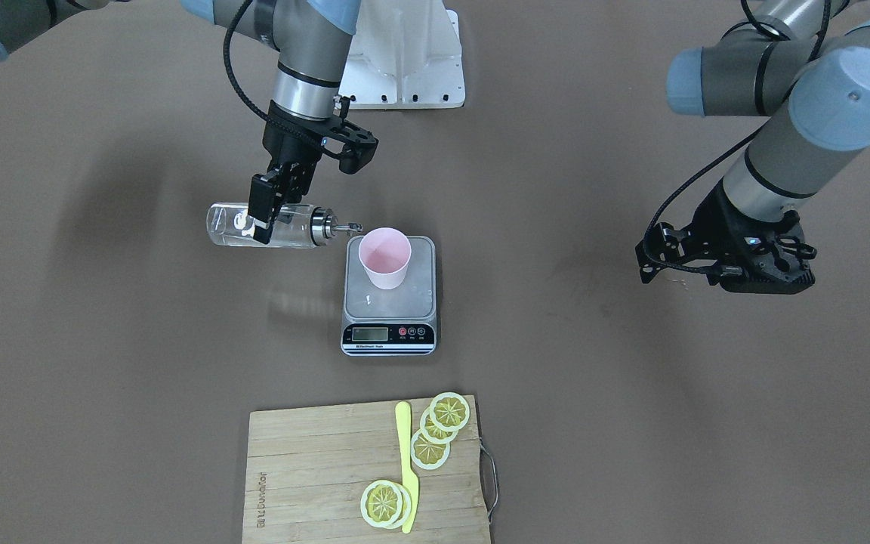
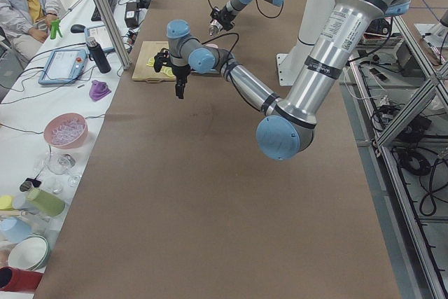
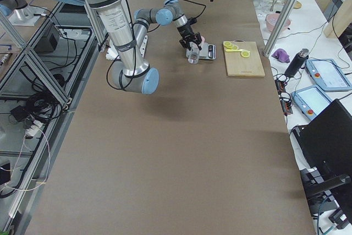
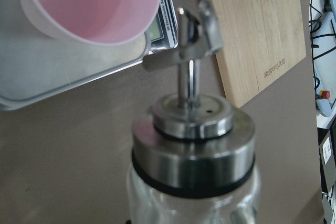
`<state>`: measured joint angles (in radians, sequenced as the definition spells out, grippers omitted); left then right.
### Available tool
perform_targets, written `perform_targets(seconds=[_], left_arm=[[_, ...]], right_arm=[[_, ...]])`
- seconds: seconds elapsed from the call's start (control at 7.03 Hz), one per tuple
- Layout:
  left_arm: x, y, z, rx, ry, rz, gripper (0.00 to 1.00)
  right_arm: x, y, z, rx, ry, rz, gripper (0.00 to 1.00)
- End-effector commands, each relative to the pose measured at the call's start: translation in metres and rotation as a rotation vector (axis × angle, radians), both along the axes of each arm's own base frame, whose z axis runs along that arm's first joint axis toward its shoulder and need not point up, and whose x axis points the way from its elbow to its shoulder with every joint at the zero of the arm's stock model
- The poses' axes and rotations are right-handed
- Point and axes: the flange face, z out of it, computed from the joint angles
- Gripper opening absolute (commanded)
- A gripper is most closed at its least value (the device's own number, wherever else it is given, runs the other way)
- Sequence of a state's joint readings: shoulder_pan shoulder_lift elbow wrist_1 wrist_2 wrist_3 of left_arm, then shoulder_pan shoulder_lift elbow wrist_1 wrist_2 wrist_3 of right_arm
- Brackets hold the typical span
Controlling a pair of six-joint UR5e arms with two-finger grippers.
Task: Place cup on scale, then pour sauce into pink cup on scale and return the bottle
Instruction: 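Tilt the bottle spout over the pink cup with the right gripper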
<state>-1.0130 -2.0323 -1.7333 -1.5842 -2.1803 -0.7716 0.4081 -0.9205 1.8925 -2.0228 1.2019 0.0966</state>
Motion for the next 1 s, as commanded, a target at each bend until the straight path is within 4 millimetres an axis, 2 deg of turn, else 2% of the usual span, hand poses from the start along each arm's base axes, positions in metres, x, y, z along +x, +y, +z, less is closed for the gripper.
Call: perform_targets(seconds=[0.0,0.43,0.71,0.85], left_arm=[[0.000,0.001,0.000,0.001,0.000,0.000,0.97],[-0.001,0.000,-0.001,0.001,0.001,-0.002,0.97],[-0.001,0.001,0.000,0.000,0.000,-0.002,0.97],[0.000,0.001,0.000,0.000,0.000,-0.001,0.97]], right_arm=[[-0.003,-0.001,-0.003,-0.022,0.051,-0.002,0.00],[-0.007,-0.009,-0.021,-0.035,0.137,-0.032,0.00],[-0.026,-0.019,-0.033,-0.041,0.194,-0.062,0.00],[-0.025,-0.022,-0.033,-0.017,0.243,-0.095,0.00]])
